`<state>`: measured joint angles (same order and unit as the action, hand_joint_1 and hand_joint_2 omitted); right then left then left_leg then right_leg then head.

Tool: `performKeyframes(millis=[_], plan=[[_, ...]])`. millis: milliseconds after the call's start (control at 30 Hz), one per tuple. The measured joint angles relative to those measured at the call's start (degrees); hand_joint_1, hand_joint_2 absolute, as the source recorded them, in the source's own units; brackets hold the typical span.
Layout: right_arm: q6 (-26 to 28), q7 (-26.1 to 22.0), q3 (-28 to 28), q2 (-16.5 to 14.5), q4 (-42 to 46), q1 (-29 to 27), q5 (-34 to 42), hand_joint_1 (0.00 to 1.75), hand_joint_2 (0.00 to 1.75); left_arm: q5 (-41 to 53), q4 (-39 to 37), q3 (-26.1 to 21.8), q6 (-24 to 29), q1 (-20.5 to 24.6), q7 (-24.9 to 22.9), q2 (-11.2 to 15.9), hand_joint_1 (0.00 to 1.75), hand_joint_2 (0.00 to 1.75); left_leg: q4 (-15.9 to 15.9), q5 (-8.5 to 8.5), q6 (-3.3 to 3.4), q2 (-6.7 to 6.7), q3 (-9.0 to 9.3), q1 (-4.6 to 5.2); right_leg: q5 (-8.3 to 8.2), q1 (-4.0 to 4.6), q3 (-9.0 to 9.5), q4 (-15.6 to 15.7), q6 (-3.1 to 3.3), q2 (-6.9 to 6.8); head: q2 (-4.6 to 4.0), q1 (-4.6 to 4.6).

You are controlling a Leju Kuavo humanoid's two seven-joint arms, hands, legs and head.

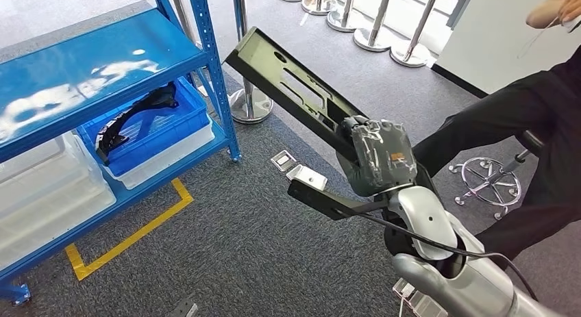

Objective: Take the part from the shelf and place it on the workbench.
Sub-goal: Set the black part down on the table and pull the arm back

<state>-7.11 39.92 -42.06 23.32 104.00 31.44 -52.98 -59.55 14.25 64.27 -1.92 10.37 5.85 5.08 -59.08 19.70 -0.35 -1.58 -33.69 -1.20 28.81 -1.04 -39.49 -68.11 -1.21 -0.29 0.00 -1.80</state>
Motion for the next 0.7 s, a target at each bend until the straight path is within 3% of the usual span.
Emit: performKeyframes(millis=[67,100,233,300,367,400,433,467,567,633,700], plan=[[0.1,-0.01,0.01,-0.01,-0.02,0.02,-0.01,1.75,1.75,0.12,0.0,-0.01,-0.23,0.05,0.02,0.01,0.0,1.75,-0.05,0.22,-0.47,-0.5,0.18,0.2,-2.34,0.34,3.44,7.02,0.5,-1.26,0.0,-0.4],[0.13,-0.01,0.02,-0.02,-0.02,0.02,-0.01,1.75,1.75,0.19,0.0,-0.01,-0.4,0.07,0.05,0.01,0.0,1.75,-0.06,0.28,-0.76,-0.72,0.23,0.32,-2.59,0.54,4.12,8.62,0.85,-1.54,0.0,-0.43],[0.14,0.01,0.04,-0.03,-0.05,-0.02,-0.24,1.75,1.75,0.43,0.0,-0.01,-0.76,0.18,0.1,0.04,0.0,1.75,-0.87,1.21,-2.04,-0.94,0.28,0.32,-2.74,0.62,4.16,9.42,2.26,-0.38,0.0,0.19],[0.15,0.02,0.06,-0.09,-0.05,-0.09,-0.37,1.75,1.75,0.6,0.0,-0.01,-0.8,0.23,0.09,0.06,0.0,1.75,-5.58,4.19,-2.43,0.19,-1.53,0.14,-2.95,0.5,4.31,9.73,2.98,0.14,0.0,0.79],[0.16,0.02,0.04,-0.16,-0.05,-0.31,-0.4,1.75,1.75,0.72,0.0,-0.01,-0.83,0.12,0.08,0.06,0.0,1.75,-13.05,7.62,-2.51,0.91,-4.94,0.16,-2.92,0.67,4.3,9.69,3.37,0.8,0.0,1.56],[0.16,0.02,0.03,-0.18,-0.06,-0.45,-0.4,1.75,1.75,0.74,0.0,-0.01,-0.83,0.03,0.06,0.07,0.0,1.75,-15.6,8.25,-2.49,1.02,-6.19,0.16,-2.9,0.75,4.3,9.62,3.43,1.21,0.0,1.81],[0.16,0.02,0.03,-0.19,-0.07,-0.55,-0.4,1.75,1.75,0.74,0.0,-0.01,-0.83,-0.04,0.04,0.07,0.0,1.75,-16.23,7.79,-2.42,1.08,-6.61,0.17,-2.87,0.81,4.3,9.52,3.46,1.67,0.0,1.98],[0.17,0.02,0.03,-0.22,-0.07,-0.61,-0.39,1.75,1.75,0.73,0.0,-0.01,-0.83,-0.08,0.02,0.08,0.0,1.75,-14.61,6.25,-2.27,1.15,-6.0,0.17,-2.83,0.83,4.31,9.41,3.46,2.15,0.0,2.14],[0.26,0.03,0.03,-0.3,-0.09,-0.61,-0.35,1.75,1.75,0.72,0.0,-0.01,-0.83,-0.06,-0.01,0.15,0.0,1.75,-4.22,0.93,-1.62,2.82,-1.86,0.12,-2.66,0.9,4.11,8.92,3.2,3.45,0.0,2.6],[0.33,0.02,0.03,-0.31,-0.14,-0.61,-0.31,1.75,1.75,0.73,0.0,-0.01,-0.83,-0.09,-0.02,0.19,0.0,1.75,-1.1,0.2,-1.34,3.82,-0.86,0.23,-2.68,0.82,3.7,8.7,2.64,4.13,0.0,2.55],[0.37,0.02,0.05,-0.28,-0.16,-0.66,-0.3,1.75,1.75,0.74,0.01,-0.01,-0.83,-0.06,-0.04,0.17,0.0,1.75,-0.63,0.01,-0.93,3.32,-0.72,0.28,-2.71,0.62,3.5,8.67,1.9,4.44,0.0,2.41]])
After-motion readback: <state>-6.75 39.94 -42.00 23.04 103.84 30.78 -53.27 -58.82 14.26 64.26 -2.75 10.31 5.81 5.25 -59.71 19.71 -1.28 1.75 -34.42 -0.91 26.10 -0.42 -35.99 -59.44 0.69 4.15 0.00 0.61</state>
